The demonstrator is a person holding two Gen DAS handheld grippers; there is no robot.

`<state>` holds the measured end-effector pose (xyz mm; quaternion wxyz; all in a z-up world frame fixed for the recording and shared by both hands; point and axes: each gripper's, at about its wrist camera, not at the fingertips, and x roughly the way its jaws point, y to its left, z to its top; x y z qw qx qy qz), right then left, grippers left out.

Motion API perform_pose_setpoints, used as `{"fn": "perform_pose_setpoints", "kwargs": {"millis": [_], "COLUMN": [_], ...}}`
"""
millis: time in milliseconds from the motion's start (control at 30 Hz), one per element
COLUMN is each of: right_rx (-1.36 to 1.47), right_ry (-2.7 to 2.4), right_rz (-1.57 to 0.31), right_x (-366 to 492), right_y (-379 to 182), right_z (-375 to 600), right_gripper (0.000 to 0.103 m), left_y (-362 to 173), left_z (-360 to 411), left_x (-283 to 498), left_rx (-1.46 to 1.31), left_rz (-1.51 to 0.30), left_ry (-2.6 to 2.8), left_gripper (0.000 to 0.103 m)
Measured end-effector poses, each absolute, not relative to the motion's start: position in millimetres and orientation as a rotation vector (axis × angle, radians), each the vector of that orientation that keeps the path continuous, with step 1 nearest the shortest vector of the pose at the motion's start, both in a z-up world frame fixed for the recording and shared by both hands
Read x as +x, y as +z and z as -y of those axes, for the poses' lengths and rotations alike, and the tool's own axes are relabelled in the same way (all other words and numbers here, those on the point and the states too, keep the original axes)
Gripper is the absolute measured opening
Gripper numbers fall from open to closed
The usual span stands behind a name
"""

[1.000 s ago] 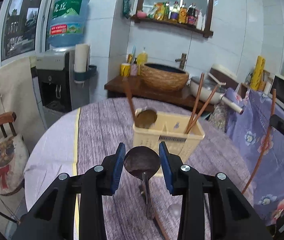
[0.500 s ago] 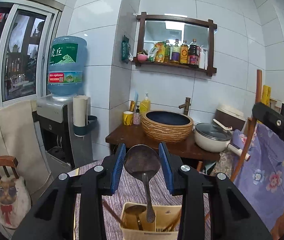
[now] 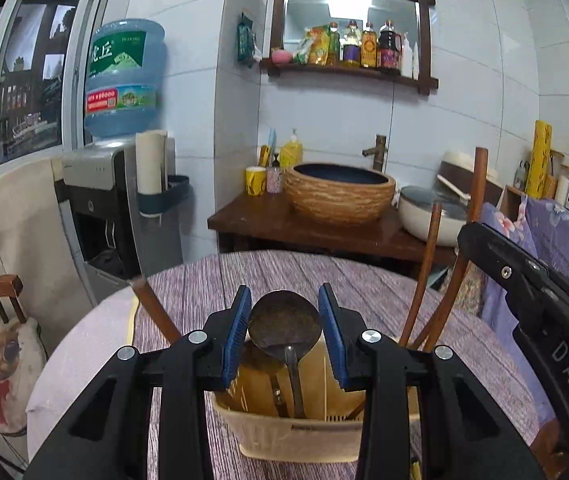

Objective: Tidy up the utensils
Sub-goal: 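Open both tools to drop the spoon and chopstick into the holder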

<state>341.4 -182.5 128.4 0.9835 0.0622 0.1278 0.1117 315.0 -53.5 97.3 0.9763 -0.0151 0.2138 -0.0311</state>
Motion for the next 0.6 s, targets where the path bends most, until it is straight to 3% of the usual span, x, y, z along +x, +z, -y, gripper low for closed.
{"fn": "perform_pose_setpoints", "kwargs": {"millis": [300,367,433,500,600], "right_rx": [0.091,0.101,0.129,0.128,0.120], "right_ry": [0.245,0.249,0.255,0.253,0.263], "right_rz": [-0.259,-0.240,-0.209,-0.198,-0.205], "right_x": [332.5,323.5,308.3,292.9,264.9], "right_y": [116.3,120.1,126.6,132.5,134.8], "right_z": [188.4,193.5,200.7,204.6,210.8], "right_gripper": [0.012,0.038,0.047,0.048,0.070], "left_y": [86.7,90.4,97.6,102.4,103.5], "left_z": [41.5,38.7,33.5,28.9,18.1], "left_x": [302.1,291.8,272.9,253.9,219.9], "left_rx": [-0.033,-0.041,-0.050,-0.048,-0.047], "left_rz": [-0.458,-0.441,-0.407,-0.366,-0.332], "left_ry": [-0.073,-0.079,-0.080,-0.067,-0.050], "left_gripper": [0.036,0.046,0.059,0.072,0.090]}}
